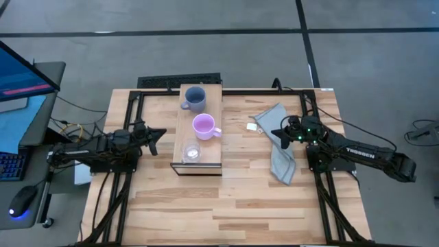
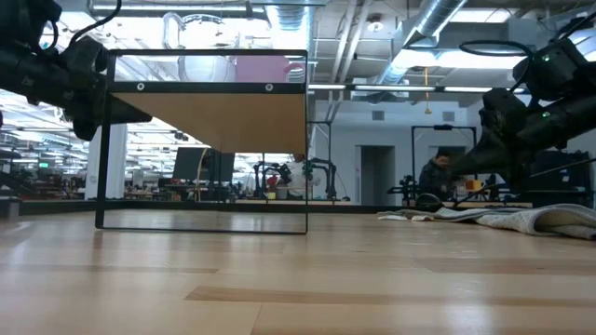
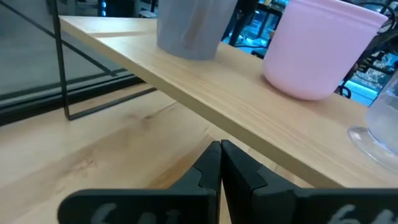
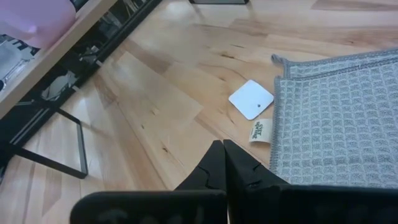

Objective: Stack small to large cups/mugs on shelf
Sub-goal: Return to Home Position

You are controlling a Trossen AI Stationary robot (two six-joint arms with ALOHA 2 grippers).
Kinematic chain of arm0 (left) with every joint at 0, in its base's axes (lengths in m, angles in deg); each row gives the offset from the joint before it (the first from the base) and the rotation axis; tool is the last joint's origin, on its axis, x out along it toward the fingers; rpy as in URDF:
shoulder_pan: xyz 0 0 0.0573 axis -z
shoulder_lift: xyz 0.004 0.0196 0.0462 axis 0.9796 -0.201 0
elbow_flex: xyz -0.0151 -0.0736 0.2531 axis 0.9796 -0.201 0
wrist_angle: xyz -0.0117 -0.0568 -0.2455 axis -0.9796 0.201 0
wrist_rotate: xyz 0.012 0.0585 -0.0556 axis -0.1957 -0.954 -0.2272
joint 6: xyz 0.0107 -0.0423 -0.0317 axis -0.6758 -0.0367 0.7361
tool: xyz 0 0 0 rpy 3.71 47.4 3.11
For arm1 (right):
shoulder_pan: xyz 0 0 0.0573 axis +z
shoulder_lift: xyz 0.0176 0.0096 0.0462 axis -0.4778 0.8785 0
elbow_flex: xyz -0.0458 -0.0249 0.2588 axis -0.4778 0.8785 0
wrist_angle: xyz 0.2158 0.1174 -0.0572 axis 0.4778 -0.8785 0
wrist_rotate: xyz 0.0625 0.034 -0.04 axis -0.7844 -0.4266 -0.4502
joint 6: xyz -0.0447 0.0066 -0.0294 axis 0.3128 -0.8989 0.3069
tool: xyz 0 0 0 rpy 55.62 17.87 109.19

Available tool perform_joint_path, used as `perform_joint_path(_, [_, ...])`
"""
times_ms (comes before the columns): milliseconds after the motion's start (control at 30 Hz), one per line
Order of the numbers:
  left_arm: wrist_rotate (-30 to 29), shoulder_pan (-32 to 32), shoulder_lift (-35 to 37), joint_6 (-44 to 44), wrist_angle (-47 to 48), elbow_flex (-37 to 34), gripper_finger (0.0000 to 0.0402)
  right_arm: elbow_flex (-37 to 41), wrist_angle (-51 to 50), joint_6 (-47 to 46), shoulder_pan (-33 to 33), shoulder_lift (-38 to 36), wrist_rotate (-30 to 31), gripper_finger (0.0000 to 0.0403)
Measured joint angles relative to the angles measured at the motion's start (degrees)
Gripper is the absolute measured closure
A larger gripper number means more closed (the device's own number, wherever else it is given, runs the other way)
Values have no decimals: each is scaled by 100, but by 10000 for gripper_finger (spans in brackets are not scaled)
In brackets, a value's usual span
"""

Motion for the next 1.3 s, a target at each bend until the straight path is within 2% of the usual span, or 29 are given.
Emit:
perform_joint_path(200, [43,0,0,-56,-7,0,401,0,0,2,0,0,-1,397])
perform_joint_path(467, [630,1,0,-505,-12,0,401,0,-1,2,0,0,0,397])
perform_joint_path(733, [1872,2,0,-996,-15,0,401,0,-1,2,0,0,2,397])
perform_joint_path(1300, [1754,2,0,-883,-9,0,401,0,-1,4,0,0,3,397])
